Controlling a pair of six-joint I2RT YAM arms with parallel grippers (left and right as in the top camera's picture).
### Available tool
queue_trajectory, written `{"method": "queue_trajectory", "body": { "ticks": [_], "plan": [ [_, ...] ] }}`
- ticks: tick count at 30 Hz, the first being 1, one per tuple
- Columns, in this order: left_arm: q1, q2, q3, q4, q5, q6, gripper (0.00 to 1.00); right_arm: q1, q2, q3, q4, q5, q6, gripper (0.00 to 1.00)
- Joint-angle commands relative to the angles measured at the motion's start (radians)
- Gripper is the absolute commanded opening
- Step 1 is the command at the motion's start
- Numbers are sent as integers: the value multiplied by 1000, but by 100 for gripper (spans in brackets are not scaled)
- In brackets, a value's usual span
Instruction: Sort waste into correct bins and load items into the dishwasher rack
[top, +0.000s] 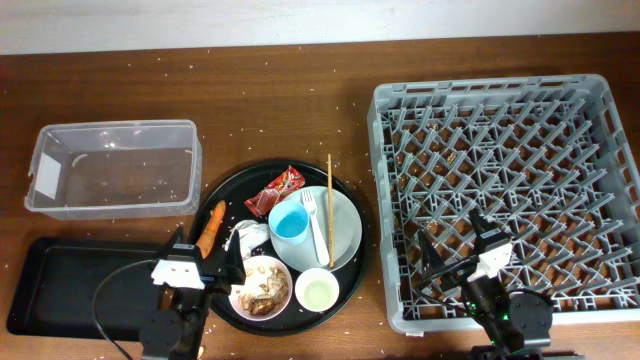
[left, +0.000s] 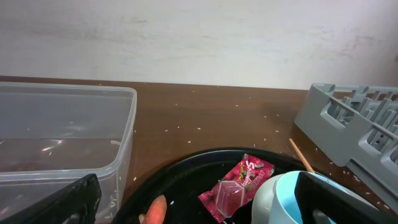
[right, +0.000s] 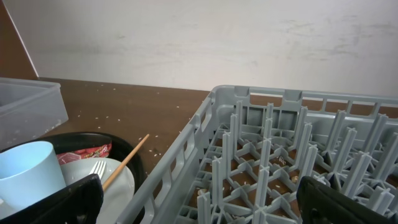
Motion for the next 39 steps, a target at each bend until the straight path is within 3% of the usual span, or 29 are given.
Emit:
{"method": "queue_trajectory", "body": {
  "ticks": [1,32,33,35,36,37,39],
  "plan": [
    [-2,-8,-2,-8,-10,6,99,-6,-6,-9,0,2,1,99],
    [0,-9,-2,16,-55,20,99,-6,-6,-9,22,-60,3,99],
    [0,-9,-2,46,8,20,99,-6,-6,-8,74,-124,104,99],
    [0,-8,14,182,109,20,99,-6,-6,47,85,-146,259,98],
    [0,-7,65,176,109,20,99,-6,2,117,62,-144,263,99],
    [0,4,127,122,109,20,99,-6,16,176,30,-134,263,99],
    [0,108,356,-129,98,21,99,-6,140,428,-166,-115,251,98]
  ]
}}
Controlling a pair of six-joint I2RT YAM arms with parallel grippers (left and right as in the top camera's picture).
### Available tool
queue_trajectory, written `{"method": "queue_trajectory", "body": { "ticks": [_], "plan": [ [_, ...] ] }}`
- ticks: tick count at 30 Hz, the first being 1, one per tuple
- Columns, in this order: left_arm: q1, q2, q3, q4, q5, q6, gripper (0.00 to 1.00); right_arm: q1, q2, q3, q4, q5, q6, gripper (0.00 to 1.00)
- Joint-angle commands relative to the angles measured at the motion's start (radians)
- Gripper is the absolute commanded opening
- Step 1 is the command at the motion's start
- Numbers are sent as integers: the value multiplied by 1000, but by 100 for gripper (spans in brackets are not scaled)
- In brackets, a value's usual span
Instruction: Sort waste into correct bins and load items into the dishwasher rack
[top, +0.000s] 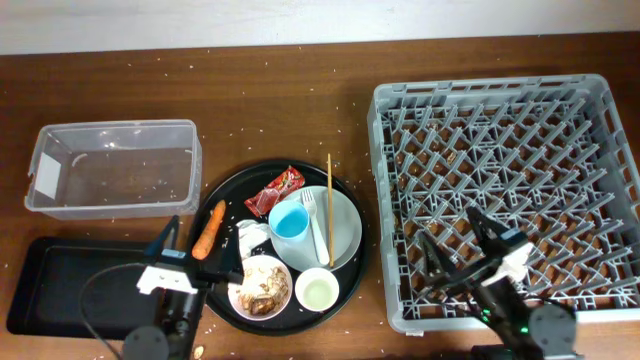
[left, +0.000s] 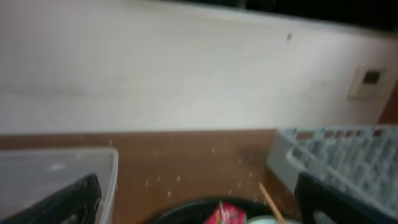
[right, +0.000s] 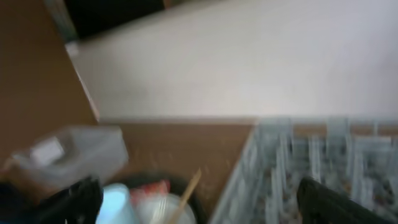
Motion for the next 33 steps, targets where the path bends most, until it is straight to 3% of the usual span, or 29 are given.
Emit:
{"method": "queue_trajectory", "body": {
  "ticks": [1,3,5,7,9,13,14,15,17,19,21,24,25,27,30,33],
  "plan": [
    [0,167,319,-260,19,15,99,-6,166,319,-202,2,15,98],
    [0,392,571,-463,19,15,99,-6,404,633,-542,55,-4,98],
    [0,622,819,-663,20,15,99,-6,661,948,-863,64,-153,98],
    [0,882,1116,-886,27,23,99,-6,872,1188,-1047,106,-217,99],
    [0,1055,1313,-1022,71,18,99,-6,1028,1305,-1117,57,-213,98],
    [-8,1159,1321,-1135,165,19,99,3,1127,1306,-1250,-29,-213,99],
    [-24,1202,1305,-1205,165,19,92,25,1117,1289,-1268,-29,-209,99],
    [-82,1267,1249,-1229,164,19,77,57,1092,1271,-1280,-27,-195,99],
    [-182,1342,1126,-1105,98,18,56,105,1057,1248,-1294,57,-82,99],
    [-225,1452,1028,-951,93,-5,51,150,1066,1247,-1363,134,-21,99],
    [-225,1552,1017,-876,93,-4,44,173,1069,1247,-1387,155,-21,99],
    [-225,1677,1017,-807,59,-4,40,180,1069,1247,-1388,155,-21,99],
    [-225,1701,1017,-800,63,-5,32,180,1069,1247,-1388,155,-21,99],
    [-225,1691,1038,-805,69,-5,0,180,1070,1247,-1387,157,-21,99],
    [-206,1577,1218,-940,111,-5,0,179,1085,1147,-1373,232,49,99],
    [-139,1481,1253,-941,363,24,0,179,1084,1003,-1210,57,-10,98]
  ]
}}
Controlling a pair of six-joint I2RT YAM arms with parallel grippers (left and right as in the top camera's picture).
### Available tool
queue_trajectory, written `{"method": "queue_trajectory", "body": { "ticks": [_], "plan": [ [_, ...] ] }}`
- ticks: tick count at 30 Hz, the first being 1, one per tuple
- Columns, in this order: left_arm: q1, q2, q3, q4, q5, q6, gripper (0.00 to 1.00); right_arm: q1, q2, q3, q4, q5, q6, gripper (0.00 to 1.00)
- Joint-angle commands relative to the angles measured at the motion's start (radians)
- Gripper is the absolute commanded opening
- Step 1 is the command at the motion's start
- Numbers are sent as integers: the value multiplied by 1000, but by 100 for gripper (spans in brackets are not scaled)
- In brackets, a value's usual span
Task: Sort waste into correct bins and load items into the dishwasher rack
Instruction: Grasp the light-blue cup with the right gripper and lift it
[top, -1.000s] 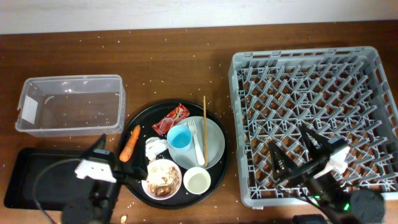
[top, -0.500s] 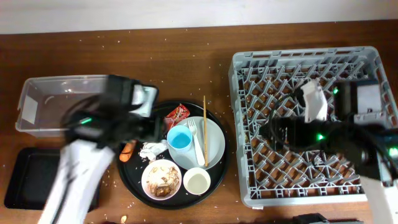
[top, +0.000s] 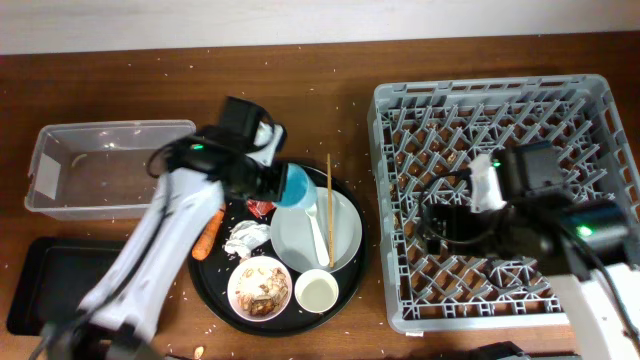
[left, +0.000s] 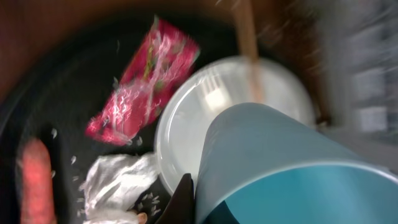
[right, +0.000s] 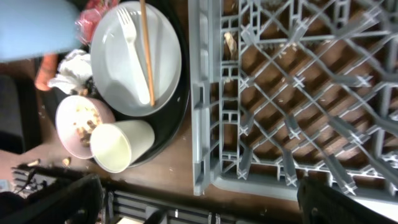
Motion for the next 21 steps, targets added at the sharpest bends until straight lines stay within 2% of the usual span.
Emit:
{"method": "queue_trajectory", "body": {
  "ticks": [1,2,4,7,10,13,18,19,21],
  "plan": [
    [89,-89,34,1,453,101,0,6,2,-122,201,-300,-92,95],
    [123,-83,32,0,688,177,0,6,3,-135,256,-368,-109,95],
    [142,-76,32,4,944,209,0,6,4,-138,435,-614,-146,95],
    [113,-76,32,5,1128,209,0,7,6,-138,607,-765,-146,95],
    [99,-76,32,9,1150,209,0,64,16,-138,671,-811,-147,92],
    [74,-76,32,35,1149,209,0,188,25,-138,774,-808,-154,73],
    [74,-76,32,35,1149,209,0,167,-3,-138,792,-814,-155,71],
    [74,-76,32,35,1149,209,1,167,-24,-138,808,-814,-154,66],
    [74,-76,32,35,1149,209,38,160,-67,-138,818,-787,-154,64]
  ]
}}
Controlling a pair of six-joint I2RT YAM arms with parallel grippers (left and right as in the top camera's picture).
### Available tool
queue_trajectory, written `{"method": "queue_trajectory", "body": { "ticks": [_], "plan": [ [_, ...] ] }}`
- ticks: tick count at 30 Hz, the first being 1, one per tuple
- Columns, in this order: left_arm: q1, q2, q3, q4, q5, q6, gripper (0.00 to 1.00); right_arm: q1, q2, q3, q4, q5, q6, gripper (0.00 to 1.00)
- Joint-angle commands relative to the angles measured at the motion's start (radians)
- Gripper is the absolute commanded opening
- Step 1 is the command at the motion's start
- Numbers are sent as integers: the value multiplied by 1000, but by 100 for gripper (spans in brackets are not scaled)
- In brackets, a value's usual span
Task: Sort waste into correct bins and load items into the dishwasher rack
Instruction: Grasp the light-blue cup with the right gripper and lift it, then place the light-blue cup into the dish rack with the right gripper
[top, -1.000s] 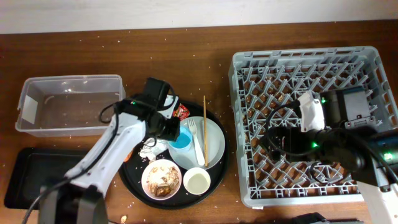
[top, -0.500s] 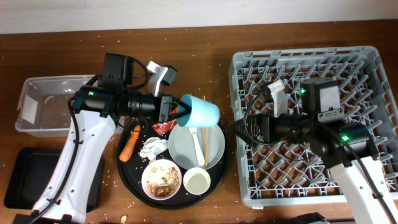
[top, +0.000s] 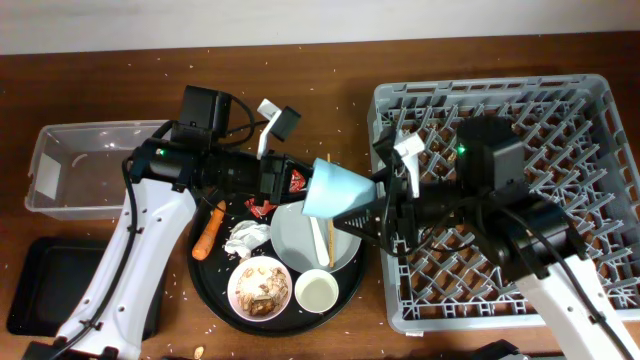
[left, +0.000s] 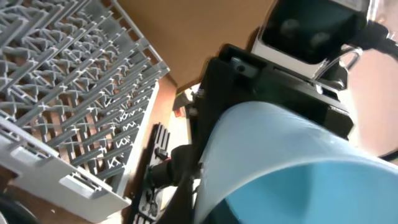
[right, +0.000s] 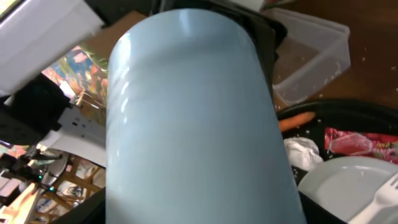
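A light blue cup (top: 335, 190) hangs on its side above the black round tray (top: 215, 297). My left gripper (top: 300, 183) is shut on its rim end, so the cup's blue inside (left: 280, 168) fills the left wrist view. From the rack side my right gripper (top: 373, 216) stands open, with a finger on either side of the cup's outer wall (right: 193, 124). The grey dishwasher rack (top: 590, 100) lies at the right. On the tray are a white plate (top: 295, 240) with a fork (top: 318, 238) and a chopstick, a bowl of food scraps (top: 260, 287) and a small white cup (top: 319, 292).
A carrot (top: 207, 232), a crumpled tissue (top: 242, 238) and a red wrapper (top: 262, 206) also lie on the tray. A clear plastic bin (top: 60, 170) stands at the left, with a flat black bin (top: 40, 290) in front of it. Crumbs dot the table.
The cup was over the tray's back part in my left gripper. It now lies tipped toward the rack. My right gripper has come from over the rack to either side of it.
Both grippers first sat open low at the table's front edge, and the blue cup stood on the plate. Then both arms were rising. Later my left gripper was shut on the cup and held it off the plate. Now the cup is between both grippers.
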Motion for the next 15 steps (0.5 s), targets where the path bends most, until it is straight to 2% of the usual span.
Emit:
{"method": "queue_trajectory", "body": {
  "ticks": [1,2,4,7,10,15],
  "plan": [
    [-3,2,2,-2,-18,21,93,-23,-80,6,3,6,-4,64],
    [-3,2,2,-2,-18,21,99,-65,-103,6,-27,10,-4,63],
    [-2,2,2,-2,-22,21,99,-173,-134,6,-98,33,-5,61],
    [-2,2,2,-2,-22,21,99,-414,-170,6,-317,167,-5,61],
    [-2,2,2,-2,-22,21,99,-663,-170,6,-576,456,-3,61],
    [-2,2,2,-2,-29,21,99,-901,-74,6,-782,853,23,61]
  ]
}}
